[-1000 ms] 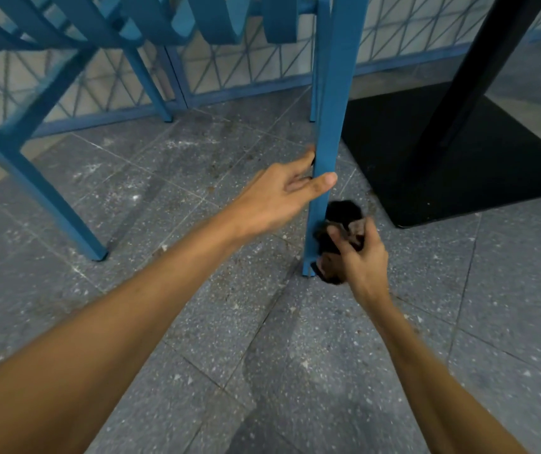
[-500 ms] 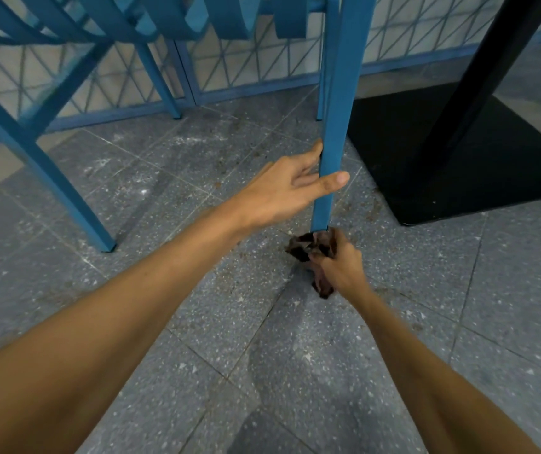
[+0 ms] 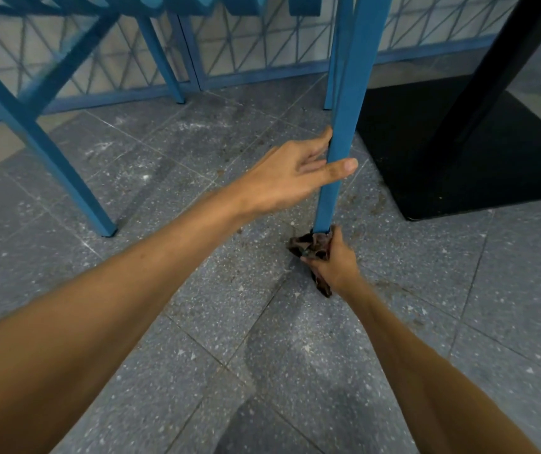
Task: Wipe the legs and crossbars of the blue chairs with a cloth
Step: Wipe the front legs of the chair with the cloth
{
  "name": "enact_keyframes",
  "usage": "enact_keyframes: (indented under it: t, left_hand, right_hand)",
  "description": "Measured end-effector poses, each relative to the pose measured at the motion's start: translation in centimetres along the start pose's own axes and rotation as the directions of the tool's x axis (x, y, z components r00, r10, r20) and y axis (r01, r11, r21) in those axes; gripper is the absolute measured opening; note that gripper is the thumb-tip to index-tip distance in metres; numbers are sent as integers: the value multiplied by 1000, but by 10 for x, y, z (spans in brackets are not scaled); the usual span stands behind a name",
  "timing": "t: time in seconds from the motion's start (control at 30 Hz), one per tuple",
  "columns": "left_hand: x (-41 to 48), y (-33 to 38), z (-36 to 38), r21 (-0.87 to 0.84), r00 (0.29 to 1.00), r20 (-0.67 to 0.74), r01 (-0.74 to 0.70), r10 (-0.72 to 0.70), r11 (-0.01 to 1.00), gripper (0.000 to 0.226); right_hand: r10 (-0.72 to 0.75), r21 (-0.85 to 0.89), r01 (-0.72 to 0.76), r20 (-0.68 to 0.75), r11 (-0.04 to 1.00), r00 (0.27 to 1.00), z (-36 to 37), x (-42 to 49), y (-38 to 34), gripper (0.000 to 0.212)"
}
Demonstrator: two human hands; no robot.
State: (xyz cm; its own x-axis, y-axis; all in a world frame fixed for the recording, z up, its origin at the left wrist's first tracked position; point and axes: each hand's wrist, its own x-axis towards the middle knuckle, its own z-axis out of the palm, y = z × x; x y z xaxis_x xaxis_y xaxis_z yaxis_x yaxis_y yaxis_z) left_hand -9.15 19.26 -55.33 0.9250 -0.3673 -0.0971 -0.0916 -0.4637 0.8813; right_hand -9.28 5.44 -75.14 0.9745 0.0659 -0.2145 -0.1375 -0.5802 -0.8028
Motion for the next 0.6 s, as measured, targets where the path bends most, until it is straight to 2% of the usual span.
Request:
enact_keyframes:
  t: [0.13,0.27,0.37,0.4,0.5,0.6]
  left_hand:
    - [1,-2,-1,-25,1000,-15,4,-4,1000,73]
    - [0,0,0,-41,1000,-21,6,-7,999,70]
    - [-1,2,0,-43,1000,-20,2,-3,999,69]
    - [-1,2,0,-45,1000,-21,4,-5,999,68]
    - [-2,4,0,-67,999,-29,15,-17,998,63]
    - [-3,11,-1,-28,997,-69,24,-26,999,55]
  right_hand:
    - [-30,-136,36,47,990,998,-7,5,5,66]
    - [-81,-347,111,101,931,992,-12,2,14,56]
    - [-100,-428,89,-3,899,995,-25,-5,14,49]
    - [-123,-375,80,-91,924,988,-33,-9,9,46]
    - [-108,-42,100,-350,994,931,-60,-22,-20,41]
    - [-151,221,236,-343,946,927,-63,-36,-50,32]
